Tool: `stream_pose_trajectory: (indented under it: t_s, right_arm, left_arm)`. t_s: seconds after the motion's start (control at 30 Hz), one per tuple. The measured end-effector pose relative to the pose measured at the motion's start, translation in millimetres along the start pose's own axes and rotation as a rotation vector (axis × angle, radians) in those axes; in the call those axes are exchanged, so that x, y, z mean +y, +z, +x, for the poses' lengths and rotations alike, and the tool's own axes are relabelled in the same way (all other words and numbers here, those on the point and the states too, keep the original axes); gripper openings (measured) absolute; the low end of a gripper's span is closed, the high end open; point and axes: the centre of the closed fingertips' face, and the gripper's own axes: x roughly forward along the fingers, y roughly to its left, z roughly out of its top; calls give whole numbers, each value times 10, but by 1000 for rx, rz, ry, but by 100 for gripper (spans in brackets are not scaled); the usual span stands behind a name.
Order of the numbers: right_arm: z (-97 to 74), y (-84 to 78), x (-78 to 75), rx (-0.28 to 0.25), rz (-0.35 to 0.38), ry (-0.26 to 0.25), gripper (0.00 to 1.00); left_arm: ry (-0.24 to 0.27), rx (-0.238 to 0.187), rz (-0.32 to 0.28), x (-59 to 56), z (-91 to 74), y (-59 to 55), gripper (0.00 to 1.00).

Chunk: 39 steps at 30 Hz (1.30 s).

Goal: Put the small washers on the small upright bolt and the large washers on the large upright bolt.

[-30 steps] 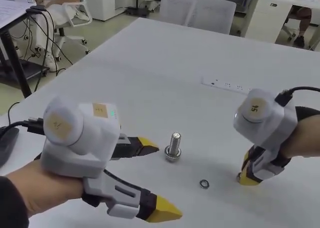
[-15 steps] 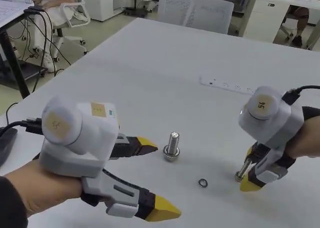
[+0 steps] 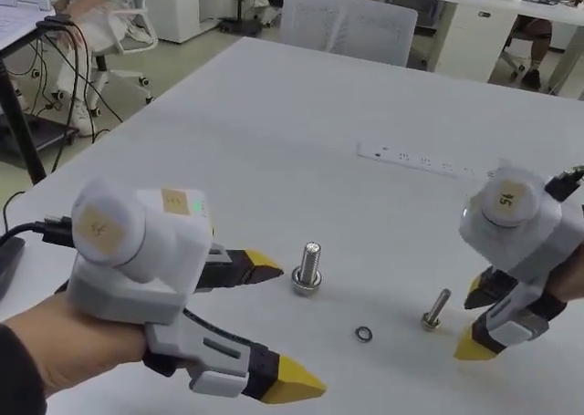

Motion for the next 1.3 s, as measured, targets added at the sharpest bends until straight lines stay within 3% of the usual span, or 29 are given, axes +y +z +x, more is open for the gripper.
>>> stream_pose_trajectory:
  t_s: [0.5, 0.83, 1.3]
  right_arm:
    - [-60, -72, 283, 6, -8, 6, 42]
    - [-64, -24, 493, -6, -1, 37, 41]
    - [-105, 254, 688, -21, -61, 57, 38]
  left_arm:
    - [-1, -3, 5, -4, 12, 20, 75]
    - [-3, -7, 10, -8, 6, 44, 75]
    - [4, -19, 17, -2, -18, 86, 75]
